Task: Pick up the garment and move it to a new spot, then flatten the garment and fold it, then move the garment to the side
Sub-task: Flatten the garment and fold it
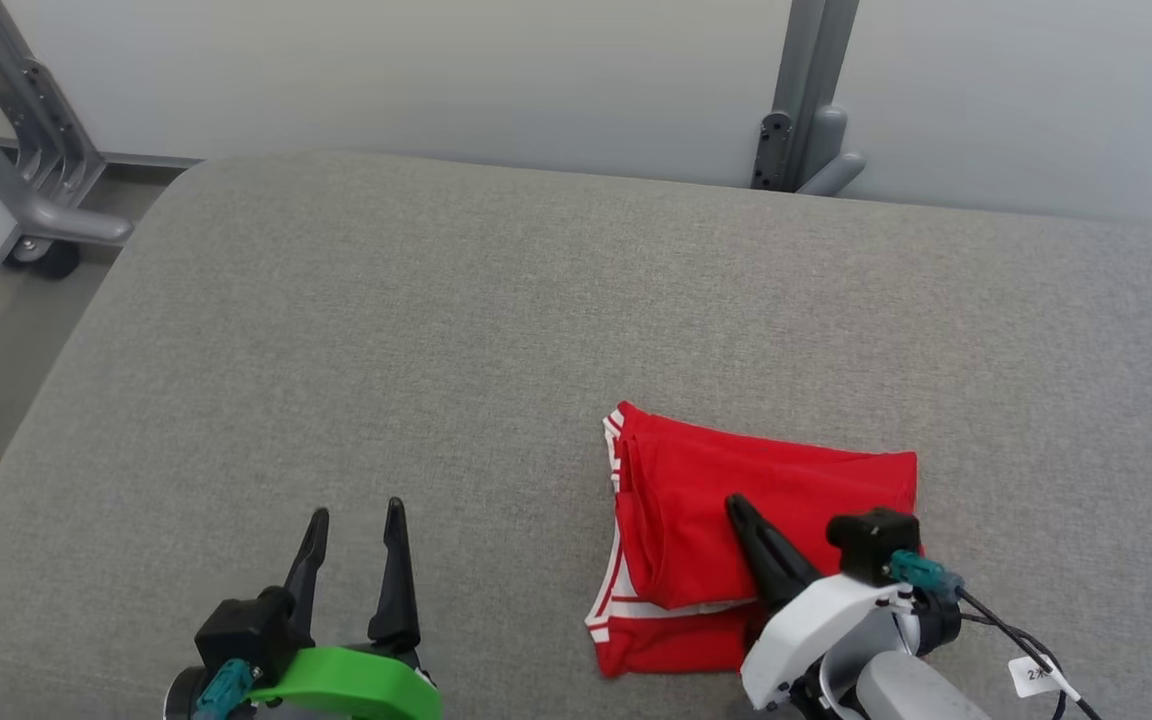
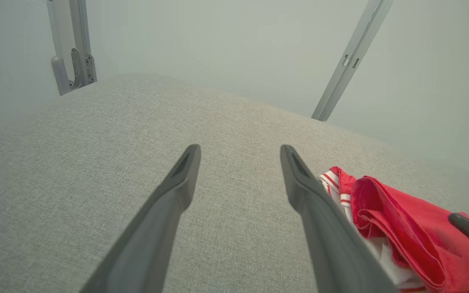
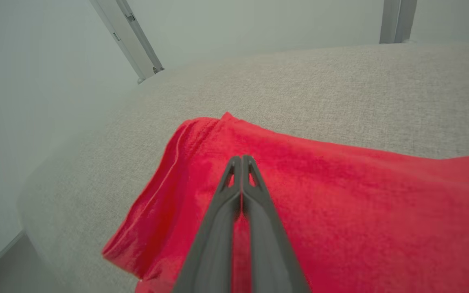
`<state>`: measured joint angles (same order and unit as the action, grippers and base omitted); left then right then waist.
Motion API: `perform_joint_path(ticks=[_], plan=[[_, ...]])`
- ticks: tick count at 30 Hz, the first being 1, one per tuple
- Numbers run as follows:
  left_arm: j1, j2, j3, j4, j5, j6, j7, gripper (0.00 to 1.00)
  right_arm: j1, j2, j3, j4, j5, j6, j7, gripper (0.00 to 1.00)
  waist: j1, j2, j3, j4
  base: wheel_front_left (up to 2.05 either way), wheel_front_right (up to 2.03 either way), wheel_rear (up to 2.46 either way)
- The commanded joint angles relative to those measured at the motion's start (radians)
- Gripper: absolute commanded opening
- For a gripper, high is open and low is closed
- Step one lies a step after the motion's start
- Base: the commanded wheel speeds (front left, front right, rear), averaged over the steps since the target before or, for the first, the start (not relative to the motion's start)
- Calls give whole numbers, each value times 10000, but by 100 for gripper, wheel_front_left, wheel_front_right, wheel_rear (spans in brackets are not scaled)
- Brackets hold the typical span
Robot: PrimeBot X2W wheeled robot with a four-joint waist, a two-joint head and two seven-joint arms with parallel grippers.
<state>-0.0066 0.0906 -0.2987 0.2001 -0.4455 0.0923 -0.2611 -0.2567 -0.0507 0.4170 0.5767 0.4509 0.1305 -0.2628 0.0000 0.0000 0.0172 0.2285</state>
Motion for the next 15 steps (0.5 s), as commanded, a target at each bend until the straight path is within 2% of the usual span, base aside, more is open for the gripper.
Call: perform_joint_path(ticks=[1,9,15], plan=[[-156,61,20,-15,30,-6,-37,100,-87,-17,142,68,122,2,-24,0,0,0,197,271,0,0,0],[-430,79,44,-20,51,-7,-40,100,-929,-17,1450,1318,331,1,-24,0,0,0,582,1109,0,0,0],[-508,65,94,9,23,-21,-43,100,-1363,-16,2628,2227,612,2,-25,0,0,0,698,1416,0,0,0]])
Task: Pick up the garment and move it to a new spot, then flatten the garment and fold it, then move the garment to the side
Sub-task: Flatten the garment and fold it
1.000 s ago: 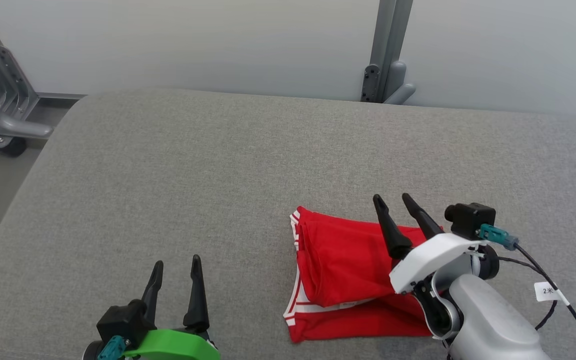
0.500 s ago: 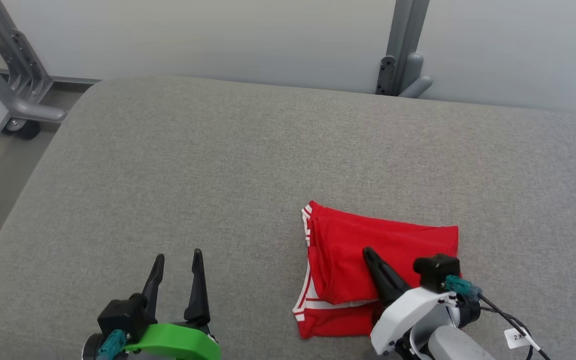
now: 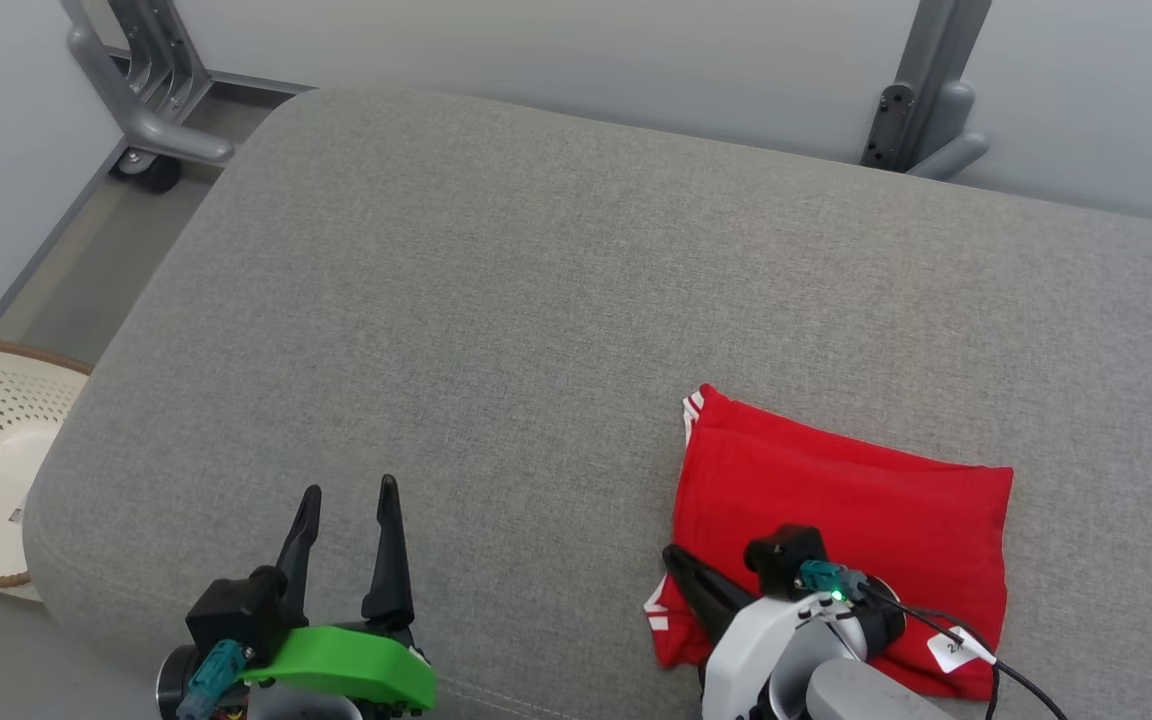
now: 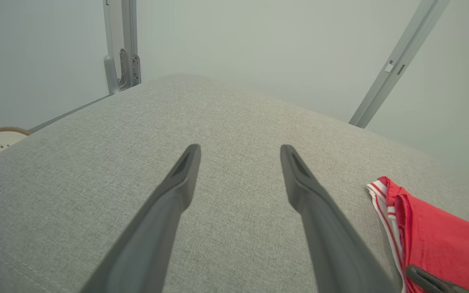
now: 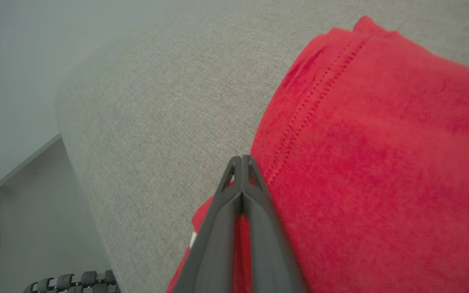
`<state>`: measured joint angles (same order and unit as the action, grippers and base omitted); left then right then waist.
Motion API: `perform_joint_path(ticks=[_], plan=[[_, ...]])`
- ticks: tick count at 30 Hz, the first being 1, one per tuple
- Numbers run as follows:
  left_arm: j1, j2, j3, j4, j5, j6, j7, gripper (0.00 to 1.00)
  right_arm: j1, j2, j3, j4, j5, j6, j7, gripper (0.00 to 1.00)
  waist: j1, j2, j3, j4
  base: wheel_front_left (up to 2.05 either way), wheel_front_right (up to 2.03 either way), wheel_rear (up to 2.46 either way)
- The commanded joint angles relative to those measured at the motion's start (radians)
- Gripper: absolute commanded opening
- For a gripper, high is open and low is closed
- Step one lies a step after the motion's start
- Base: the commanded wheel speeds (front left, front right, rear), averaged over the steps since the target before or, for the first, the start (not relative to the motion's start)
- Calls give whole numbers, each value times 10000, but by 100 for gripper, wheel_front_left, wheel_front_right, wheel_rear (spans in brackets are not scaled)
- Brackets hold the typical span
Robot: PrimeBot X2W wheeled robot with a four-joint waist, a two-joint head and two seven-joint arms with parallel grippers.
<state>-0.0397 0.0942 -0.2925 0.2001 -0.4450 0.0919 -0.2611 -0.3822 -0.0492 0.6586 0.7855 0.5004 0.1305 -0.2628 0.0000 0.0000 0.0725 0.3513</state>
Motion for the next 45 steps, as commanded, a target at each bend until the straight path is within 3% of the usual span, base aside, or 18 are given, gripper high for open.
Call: perform_joint_path(ticks=[1,4,10,17,18,21,22,23,33,45], plan=[[-174,24,47,19,15,-15,-44,100,-151,-35,409,263,197,1,-25,0,0,0,147,202,0,0,0],[-175,9,102,31,8,16,-45,100,-347,-35,848,499,327,2,-25,0,0,0,150,171,0,0,0],[-82,-23,226,-75,36,42,-45,100,-576,-38,383,-118,59,1,-25,0,0,0,107,-175,0,0,0],[-72,-36,281,-187,219,-104,-46,100,35,-31,-1511,-2107,-1103,1,-25,0,0,0,-185,-871,0,0,0],[-128,-24,238,-195,287,-138,-46,100,135,-33,-1799,-2399,-1270,1,-25,4,0,0,-238,-979,0,0,0],[-313,-13,152,-175,457,-250,-46,100,537,-32,-2680,-3237,-1755,1,-27,49,0,0,-405,-1298,0,0,0],[-364,3,138,-142,531,-291,-47,100,700,-32,-2969,-3507,-1915,1,-25,80,0,0,-458,-1401,0,0,0],[-412,12,122,-110,570,-318,-47,100,860,-29,-3254,-3765,-2041,1,-25,100,0,0,-507,-1503,0,0,0],[-438,-116,277,178,913,-450,-47,100,2581,-20,-5241,-5903,-2935,1,-26,100,0,0,-797,-2518,0,0,0],[332,-224,562,170,1396,-468,-47,100,4080,-20,-6516,-7427,-2957,2,-26,100,0,0,-871,-2863,0,0,0]])
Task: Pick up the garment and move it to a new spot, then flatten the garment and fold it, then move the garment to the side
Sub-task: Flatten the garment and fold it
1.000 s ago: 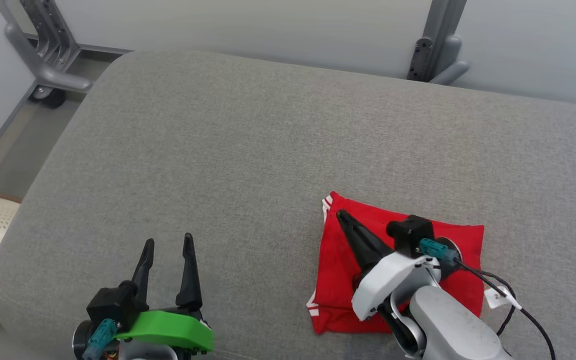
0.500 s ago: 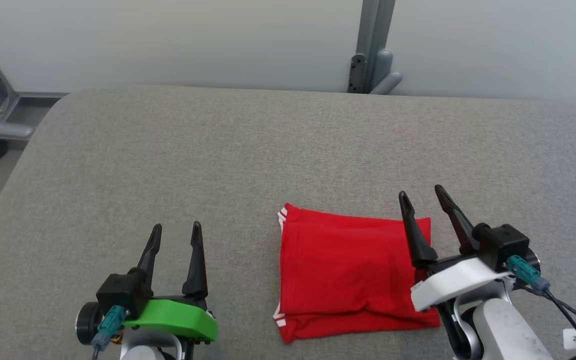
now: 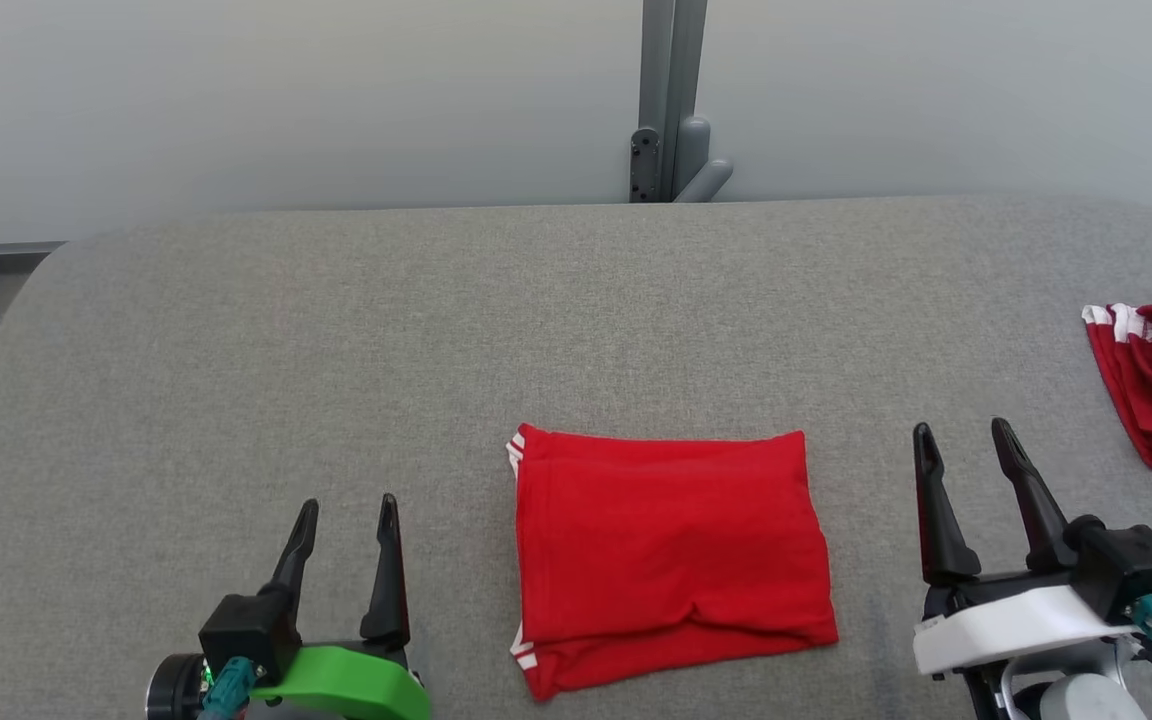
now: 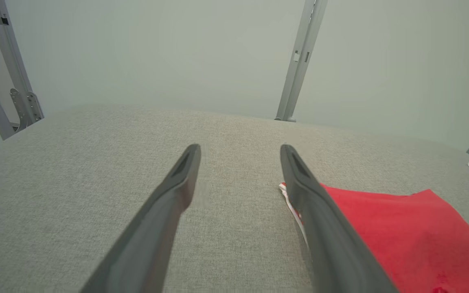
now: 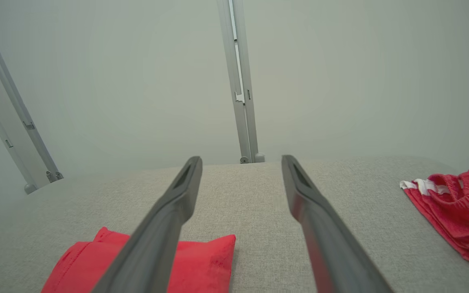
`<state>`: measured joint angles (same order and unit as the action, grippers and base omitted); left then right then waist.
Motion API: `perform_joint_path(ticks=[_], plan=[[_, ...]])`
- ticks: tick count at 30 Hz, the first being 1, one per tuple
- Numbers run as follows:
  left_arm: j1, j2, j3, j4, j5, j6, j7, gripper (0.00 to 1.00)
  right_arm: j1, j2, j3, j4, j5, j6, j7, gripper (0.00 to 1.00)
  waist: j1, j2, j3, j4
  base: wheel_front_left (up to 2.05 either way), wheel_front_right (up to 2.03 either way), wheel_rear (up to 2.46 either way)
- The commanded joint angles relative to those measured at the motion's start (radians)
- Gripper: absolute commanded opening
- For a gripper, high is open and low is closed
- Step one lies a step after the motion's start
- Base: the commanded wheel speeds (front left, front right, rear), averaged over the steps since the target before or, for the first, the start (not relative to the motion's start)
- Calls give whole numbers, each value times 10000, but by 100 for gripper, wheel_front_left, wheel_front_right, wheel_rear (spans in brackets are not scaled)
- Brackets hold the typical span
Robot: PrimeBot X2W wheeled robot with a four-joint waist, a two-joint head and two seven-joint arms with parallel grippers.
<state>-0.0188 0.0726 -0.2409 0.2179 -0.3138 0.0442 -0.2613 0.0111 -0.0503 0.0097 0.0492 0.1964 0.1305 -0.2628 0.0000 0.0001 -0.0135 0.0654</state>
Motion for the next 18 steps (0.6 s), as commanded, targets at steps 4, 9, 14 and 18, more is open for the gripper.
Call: perform_joint_path(ticks=[4,9,14,18], plan=[[282,18,176,-45,349,-15,-46,100,424,-11,-171,-211,254,1,-26,100,0,-1,-60,36,0,0,0],[348,-10,245,-6,453,-104,-46,100,579,-13,-123,-208,319,1,-26,100,0,-1,-123,93,0,0,0],[412,-56,278,43,511,-199,-46,100,672,-11,-98,-115,327,2,-26,100,0,-1,-207,169,0,0,0],[440,-84,321,63,548,-259,-46,100,713,-13,-67,-48,385,1,-26,100,0,-1,-264,209,0,0,0]])
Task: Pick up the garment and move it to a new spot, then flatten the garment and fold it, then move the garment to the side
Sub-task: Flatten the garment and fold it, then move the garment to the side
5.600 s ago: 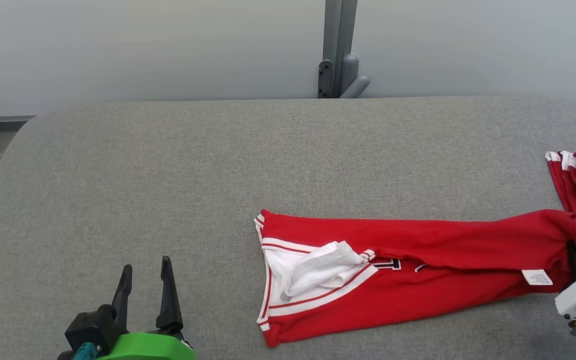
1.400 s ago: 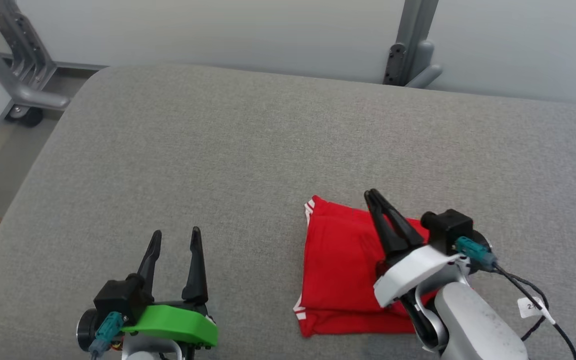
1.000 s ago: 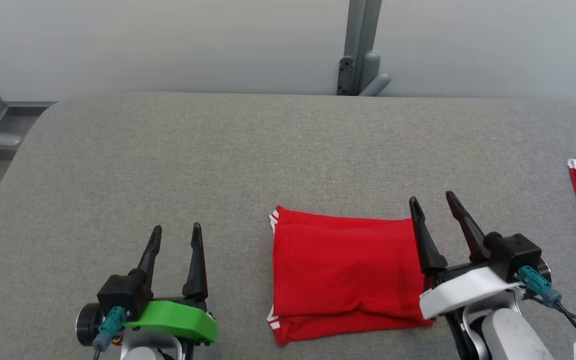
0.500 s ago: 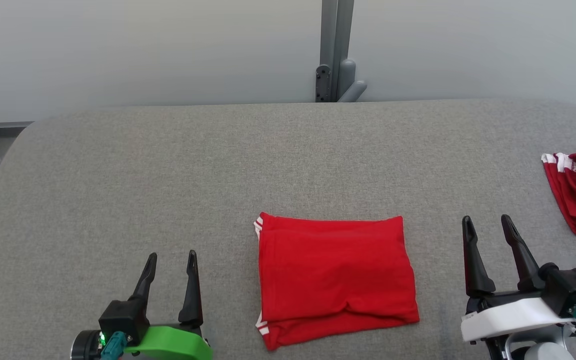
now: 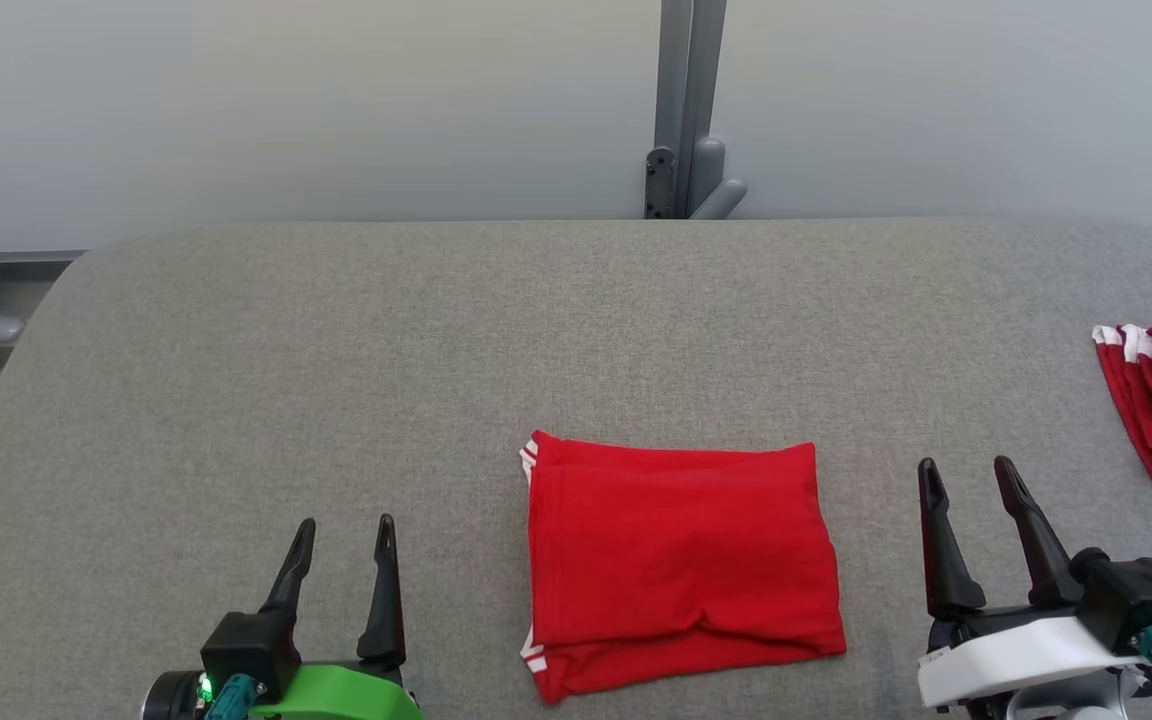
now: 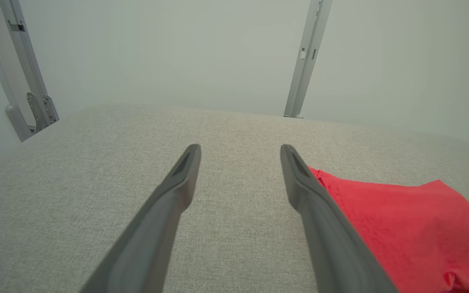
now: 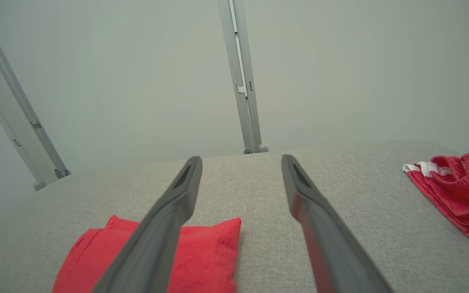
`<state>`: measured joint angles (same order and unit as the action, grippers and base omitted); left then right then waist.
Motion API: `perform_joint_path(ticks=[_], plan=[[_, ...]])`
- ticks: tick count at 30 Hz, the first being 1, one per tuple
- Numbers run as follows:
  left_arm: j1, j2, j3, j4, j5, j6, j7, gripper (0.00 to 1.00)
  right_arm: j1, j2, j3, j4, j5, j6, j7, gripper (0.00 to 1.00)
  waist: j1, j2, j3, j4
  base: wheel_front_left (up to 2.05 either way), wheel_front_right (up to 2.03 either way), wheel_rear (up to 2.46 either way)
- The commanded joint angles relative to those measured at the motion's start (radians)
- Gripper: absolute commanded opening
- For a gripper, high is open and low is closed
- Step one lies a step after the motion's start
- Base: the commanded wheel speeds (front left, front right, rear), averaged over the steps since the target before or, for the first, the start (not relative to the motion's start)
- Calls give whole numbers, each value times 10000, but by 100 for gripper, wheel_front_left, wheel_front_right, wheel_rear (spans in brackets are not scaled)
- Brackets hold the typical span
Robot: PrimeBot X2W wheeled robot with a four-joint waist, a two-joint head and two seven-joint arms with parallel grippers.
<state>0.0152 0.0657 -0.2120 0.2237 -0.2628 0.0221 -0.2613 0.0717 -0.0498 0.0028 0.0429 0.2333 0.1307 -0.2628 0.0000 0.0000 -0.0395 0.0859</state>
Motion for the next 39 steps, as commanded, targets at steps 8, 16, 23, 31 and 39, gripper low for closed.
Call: perform_joint_path(ticks=[8,16,23,31,39], plan=[[149,-47,84,15,129,-82,-46,100,116,-18,47,118,73,-1,-26,100,0,0,-50,-3,0,0,0],[157,-78,102,8,186,-126,-46,100,129,-18,-2,271,40,0,-26,100,0,0,-63,4,0,0,0],[145,-106,117,-53,238,-139,-46,100,81,-18,-52,441,-17,-1,-26,100,0,0,-57,7,0,0,0],[29,-124,53,-33,243,-152,-46,100,-323,-18,76,1136,-283,0,549,100,0,0,-15,221,0,0,0],[-81,-138,11,-11,161,-143,-46,100,-1186,-686,407,1882,800,-1,3346,100,0,0,93,630,0,0,0]])
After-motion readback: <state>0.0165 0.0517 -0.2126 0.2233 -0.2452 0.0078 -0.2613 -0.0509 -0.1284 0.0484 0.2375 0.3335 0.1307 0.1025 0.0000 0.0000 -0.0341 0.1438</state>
